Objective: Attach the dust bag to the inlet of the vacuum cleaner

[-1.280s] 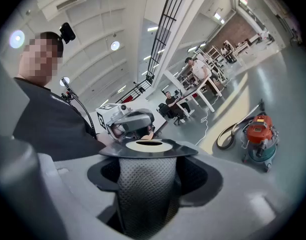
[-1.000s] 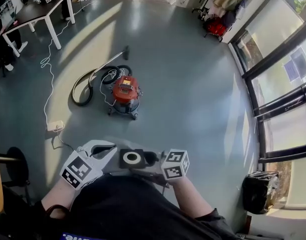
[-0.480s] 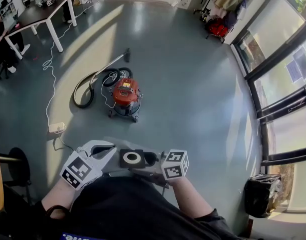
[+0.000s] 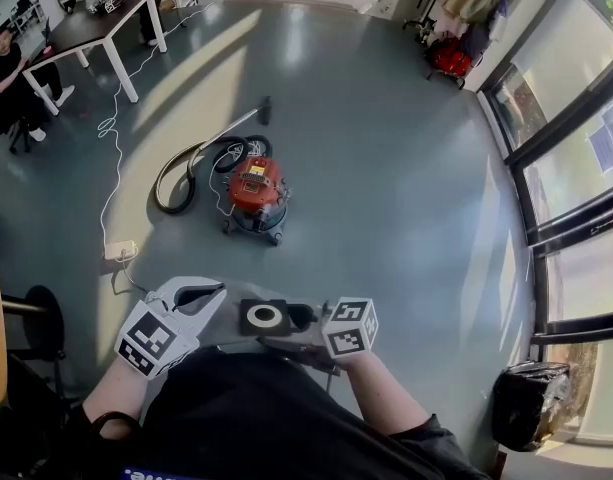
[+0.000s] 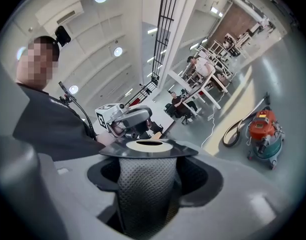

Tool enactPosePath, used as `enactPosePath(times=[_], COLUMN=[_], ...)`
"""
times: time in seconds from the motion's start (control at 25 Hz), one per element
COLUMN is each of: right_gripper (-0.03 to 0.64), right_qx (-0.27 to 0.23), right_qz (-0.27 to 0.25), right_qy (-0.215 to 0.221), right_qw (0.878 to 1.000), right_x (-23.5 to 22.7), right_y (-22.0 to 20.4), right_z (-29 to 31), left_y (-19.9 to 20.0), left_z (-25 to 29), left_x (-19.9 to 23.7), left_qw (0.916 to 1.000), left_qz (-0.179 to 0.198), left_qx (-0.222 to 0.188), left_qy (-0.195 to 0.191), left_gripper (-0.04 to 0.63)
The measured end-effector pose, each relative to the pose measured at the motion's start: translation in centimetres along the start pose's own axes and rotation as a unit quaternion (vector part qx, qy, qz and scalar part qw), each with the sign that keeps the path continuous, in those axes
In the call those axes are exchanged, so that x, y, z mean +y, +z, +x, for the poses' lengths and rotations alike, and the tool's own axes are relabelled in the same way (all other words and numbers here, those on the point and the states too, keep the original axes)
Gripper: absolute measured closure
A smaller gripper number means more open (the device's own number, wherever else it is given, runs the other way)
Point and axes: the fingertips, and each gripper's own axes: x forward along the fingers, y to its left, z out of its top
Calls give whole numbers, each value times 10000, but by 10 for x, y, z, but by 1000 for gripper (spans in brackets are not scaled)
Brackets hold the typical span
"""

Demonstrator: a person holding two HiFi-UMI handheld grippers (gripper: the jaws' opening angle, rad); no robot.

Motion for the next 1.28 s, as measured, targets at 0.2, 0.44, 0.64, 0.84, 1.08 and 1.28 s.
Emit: enactPosePath(times=[0.2, 0.44, 0.64, 0.84, 1.08, 1.28], right_gripper=[328, 328, 328, 328, 328, 328], right_qx=[91, 209, 267, 201, -30, -149], right_qz=[41, 87, 120, 194, 319, 386], right_qy=[65, 73, 46, -40, -146, -331], right_qw=[9999, 9997, 9996, 9996, 9994, 9986], right_x=[-6, -10, -15, -24, -41, -58], right_y=[-1, 0, 6, 22, 51, 75], right_z=[-16, -16, -2, 23, 61, 94], left_y=[4, 1, -5, -6, -7, -1], left_z=[13, 15, 11, 7, 1, -2], left_x=[-9, -7, 9, 44, 101, 153], left_qw=[9999, 9996, 9994, 9991, 9985, 9974], left_qz=[-36, -140, -224, -197, -72, 78], left_qx=[-93, -168, -255, -364, -468, -581], left_qy=[117, 150, 94, -70, -281, -420], left_gripper=[578, 578, 578, 578, 578, 578])
